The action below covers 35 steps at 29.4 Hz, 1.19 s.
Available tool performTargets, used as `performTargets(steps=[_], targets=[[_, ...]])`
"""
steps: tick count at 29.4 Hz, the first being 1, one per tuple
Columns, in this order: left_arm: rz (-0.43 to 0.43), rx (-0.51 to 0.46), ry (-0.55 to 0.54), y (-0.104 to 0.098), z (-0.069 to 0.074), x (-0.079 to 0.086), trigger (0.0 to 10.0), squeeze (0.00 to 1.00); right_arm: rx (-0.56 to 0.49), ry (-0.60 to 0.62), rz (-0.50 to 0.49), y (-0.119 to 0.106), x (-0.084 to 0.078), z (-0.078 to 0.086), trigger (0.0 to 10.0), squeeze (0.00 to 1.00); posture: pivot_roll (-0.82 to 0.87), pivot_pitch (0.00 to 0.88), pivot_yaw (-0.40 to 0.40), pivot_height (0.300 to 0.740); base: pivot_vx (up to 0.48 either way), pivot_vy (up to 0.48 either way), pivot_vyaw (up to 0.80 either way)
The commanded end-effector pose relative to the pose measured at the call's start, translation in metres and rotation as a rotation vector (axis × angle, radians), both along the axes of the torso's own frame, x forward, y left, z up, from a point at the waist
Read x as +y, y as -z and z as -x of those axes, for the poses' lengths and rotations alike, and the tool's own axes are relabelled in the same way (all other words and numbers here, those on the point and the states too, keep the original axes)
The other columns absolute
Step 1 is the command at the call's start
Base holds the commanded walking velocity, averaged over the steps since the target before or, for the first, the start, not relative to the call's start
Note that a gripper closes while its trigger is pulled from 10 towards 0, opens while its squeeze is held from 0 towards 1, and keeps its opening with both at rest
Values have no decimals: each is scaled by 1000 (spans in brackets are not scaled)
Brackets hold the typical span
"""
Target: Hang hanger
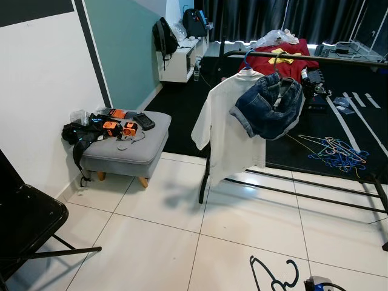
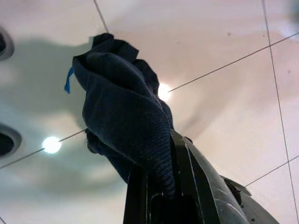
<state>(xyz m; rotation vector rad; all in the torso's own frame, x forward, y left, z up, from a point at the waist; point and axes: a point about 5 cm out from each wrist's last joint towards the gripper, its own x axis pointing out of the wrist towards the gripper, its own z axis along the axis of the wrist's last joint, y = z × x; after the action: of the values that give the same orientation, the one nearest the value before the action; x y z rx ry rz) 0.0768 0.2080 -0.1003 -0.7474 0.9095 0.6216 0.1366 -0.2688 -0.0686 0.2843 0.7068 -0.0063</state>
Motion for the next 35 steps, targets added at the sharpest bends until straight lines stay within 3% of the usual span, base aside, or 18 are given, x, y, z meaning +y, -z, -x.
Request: performTargets(steps=[1,2,3,5,8,18,19,21,22,29,32,34,35], targets=[[-313,-719,518,-84,-73,4,10000,0,-76,-32,-6,-12,4,-29,10000,0,-33,0,-12,740,0,0,0],[-358,-758,488,-90,-76,9,10000,0,-151,-59,-7,-25,6,-52,10000,0,-34,0,-13,740,0,0,0],[-358,-758,488,-90,-76,9,10000,0,-151,-59,-7,-25,6,-52,10000,0,-34,0,-13,740,0,0,0],[-449,-804,408,-102,-84,22,10000,0,-214,-82,-7,-39,7,-74,10000,0,-34,0,-17,740,0,0,0],[-453,-829,371,-110,-93,27,10000,0,-176,-63,0,-34,1,-67,10000,0,-43,0,-15,740,0,0,0],[-449,-837,382,-112,-94,26,10000,0,-167,-58,2,-33,-1,-64,10000,0,-45,0,-13,740,0,0,0],[-427,-836,425,-111,-92,19,10000,0,-151,-51,5,-31,-3,-60,10000,0,-50,0,-4,740,0,0,0],[-298,-756,566,-95,-57,3,10000,0,-105,-30,7,-26,-8,-51,10000,0,-81,0,20,740,0,0,0],[-272,-735,586,-92,-48,1,10000,0,-92,-24,6,-25,-10,-48,10000,0,-81,0,15,740,0,0,0],[-271,-721,567,-89,-43,-6,10000,0,-68,-7,10,-23,-18,-39,10000,0,-94,0,4,740,0,0,0],[-267,-716,560,-86,-32,-11,10000,0,-51,-3,6,-21,-23,-29,10000,0,-74,0,7,740,0,0,0],[-255,-702,527,-85,-16,-13,10000,0,-33,8,3,-18,-29,-15,10000,0,-82,0,9,740,0,0,0],[-255,-702,527,-85,-16,-13,10000,0,-33,8,3,-18,-29,-15,10000,0,-82,0,9,740,0,0,0]])
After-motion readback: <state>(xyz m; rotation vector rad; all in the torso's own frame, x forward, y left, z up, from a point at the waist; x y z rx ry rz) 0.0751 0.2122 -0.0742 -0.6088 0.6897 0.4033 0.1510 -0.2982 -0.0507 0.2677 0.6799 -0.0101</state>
